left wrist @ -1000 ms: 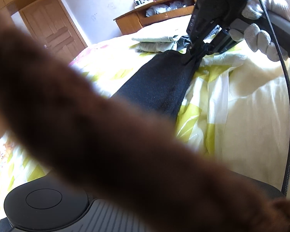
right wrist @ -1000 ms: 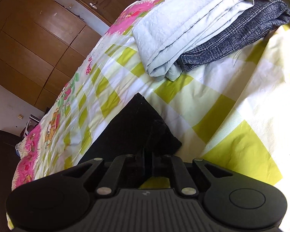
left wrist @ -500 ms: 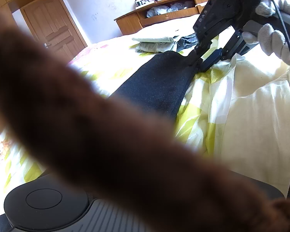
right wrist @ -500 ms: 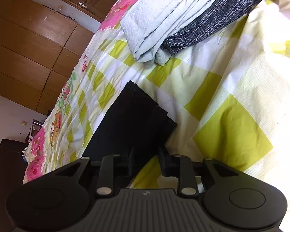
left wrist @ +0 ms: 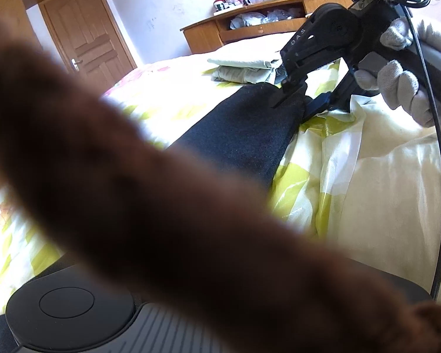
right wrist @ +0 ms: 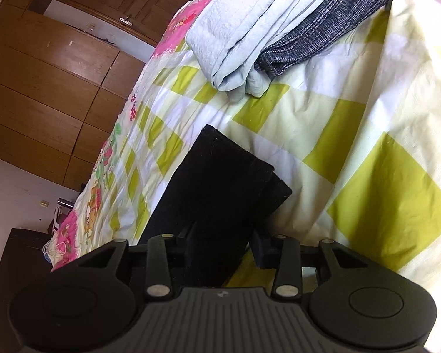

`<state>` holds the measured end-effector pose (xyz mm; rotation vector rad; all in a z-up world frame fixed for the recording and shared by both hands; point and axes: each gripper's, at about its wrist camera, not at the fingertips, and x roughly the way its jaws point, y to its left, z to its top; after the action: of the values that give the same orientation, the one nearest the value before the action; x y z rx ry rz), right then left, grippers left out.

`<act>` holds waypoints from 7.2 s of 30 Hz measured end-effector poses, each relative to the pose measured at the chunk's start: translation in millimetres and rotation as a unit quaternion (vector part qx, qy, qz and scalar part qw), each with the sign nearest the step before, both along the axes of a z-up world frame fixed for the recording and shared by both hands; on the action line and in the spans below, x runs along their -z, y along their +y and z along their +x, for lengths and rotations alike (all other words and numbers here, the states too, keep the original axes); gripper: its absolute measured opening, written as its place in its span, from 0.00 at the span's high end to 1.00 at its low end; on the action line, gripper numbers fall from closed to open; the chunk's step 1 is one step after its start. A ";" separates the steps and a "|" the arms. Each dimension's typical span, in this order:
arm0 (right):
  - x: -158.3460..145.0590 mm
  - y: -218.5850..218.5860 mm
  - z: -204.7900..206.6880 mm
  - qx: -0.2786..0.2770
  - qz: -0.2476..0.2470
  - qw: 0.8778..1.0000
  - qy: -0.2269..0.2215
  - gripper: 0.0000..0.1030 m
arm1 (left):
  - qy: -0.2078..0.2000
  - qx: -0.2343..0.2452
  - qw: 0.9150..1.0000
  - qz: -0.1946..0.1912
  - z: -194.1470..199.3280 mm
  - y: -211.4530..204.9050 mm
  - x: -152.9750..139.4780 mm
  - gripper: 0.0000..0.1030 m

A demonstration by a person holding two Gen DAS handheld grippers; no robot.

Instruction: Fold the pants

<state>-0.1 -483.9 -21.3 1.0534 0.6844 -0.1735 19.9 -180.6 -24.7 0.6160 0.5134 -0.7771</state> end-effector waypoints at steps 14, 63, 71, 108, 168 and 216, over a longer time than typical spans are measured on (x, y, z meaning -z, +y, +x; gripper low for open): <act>-22.6 8.5 -12.0 0.036 0.008 0.997 -0.065 0.77 | 0.019 -0.004 1.000 -0.024 -7.3 11.2 -19.5 0.85; -58.8 550.1 87.2 -0.523 -0.371 0.759 -0.113 0.77 | 0.008 -0.429 0.901 -0.063 -6.5 402.5 -9.9 0.82; -91.5 557.4 86.7 -0.479 -0.389 0.773 -0.147 0.77 | 0.012 -0.423 0.901 -0.093 -18.3 415.9 -6.9 0.82; -91.5 606.5 76.9 -0.646 -0.248 0.701 -0.170 0.69 | 0.027 -0.433 0.891 -0.134 -55.5 430.8 -23.7 0.83; -19.9 119.1 79.0 -0.218 0.011 0.976 -0.009 0.73 | 0.020 -0.175 0.984 0.013 51.4 115.6 -14.7 0.80; -61.3 226.7 67.6 -0.206 -0.420 0.882 0.053 0.64 | 0.046 -0.216 0.973 -0.065 38.3 123.8 -11.6 0.79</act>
<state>67.5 -257.2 40.0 0.0524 0.8061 -0.1361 58.2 -56.8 -13.1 0.3293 0.6494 -0.4217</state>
